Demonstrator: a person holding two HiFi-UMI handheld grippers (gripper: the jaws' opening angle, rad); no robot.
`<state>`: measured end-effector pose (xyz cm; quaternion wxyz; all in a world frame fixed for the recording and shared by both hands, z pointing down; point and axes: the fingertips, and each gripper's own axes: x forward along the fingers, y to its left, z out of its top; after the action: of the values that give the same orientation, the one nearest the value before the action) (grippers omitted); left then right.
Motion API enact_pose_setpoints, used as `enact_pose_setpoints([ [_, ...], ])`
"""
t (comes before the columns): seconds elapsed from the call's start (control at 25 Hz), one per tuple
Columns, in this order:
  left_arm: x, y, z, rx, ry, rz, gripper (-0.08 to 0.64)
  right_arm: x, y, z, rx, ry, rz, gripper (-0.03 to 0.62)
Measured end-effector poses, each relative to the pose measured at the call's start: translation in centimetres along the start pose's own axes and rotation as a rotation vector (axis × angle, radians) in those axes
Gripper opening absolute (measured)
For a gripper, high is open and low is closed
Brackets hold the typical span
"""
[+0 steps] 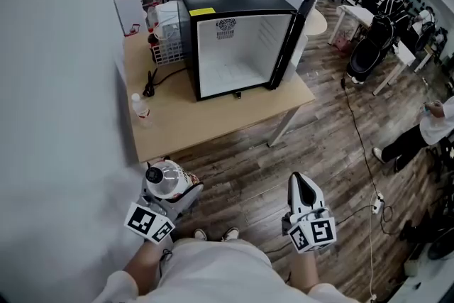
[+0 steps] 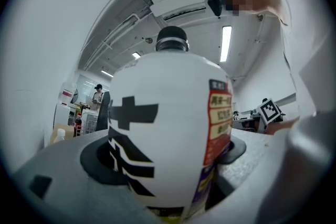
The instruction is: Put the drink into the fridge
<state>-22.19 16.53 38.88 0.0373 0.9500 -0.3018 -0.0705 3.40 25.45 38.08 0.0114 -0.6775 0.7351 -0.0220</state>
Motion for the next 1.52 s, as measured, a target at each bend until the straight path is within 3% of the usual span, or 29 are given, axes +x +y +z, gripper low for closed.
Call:
enact_pose_setpoints([
  [0.2,2.0,-1.4,-0.1,0.013,-0.001,-0.002,0.46,-0.8,-2.4,0.1,0.039,-0.034,0.009,0.002],
  [0.48,5.2,-1.8,0.5,0.049,-0.014,0.003,0.46,-1.4,-5.2,-1.7,0.076,-0.006,0.004,0.002],
  [0.72,8.8,0.0,-0.4,0.008,-0.016,0.001,0.46,1.1,-7.3,-2.1,0.067,0.024,0.0,0.002],
  [0.92,13.9,3.0,-2.5,-0.016,0.009,-0.02,0.46,5.5,-9.8,-2.6,0.057,0.051,-0.025,0.002],
  [1.24,23.6,8.1,-3.0,-0.017,0.005,-0.106,0.46,17.4,-12.0,-0.6,0.002,0.06,-0.032,0.002],
  [1.52,28.7,10.5,-4.5,-0.104,0.044,-0.205,0.46,23.8,-12.4,-0.5,0.012,0.094,-0.066,0.002],
])
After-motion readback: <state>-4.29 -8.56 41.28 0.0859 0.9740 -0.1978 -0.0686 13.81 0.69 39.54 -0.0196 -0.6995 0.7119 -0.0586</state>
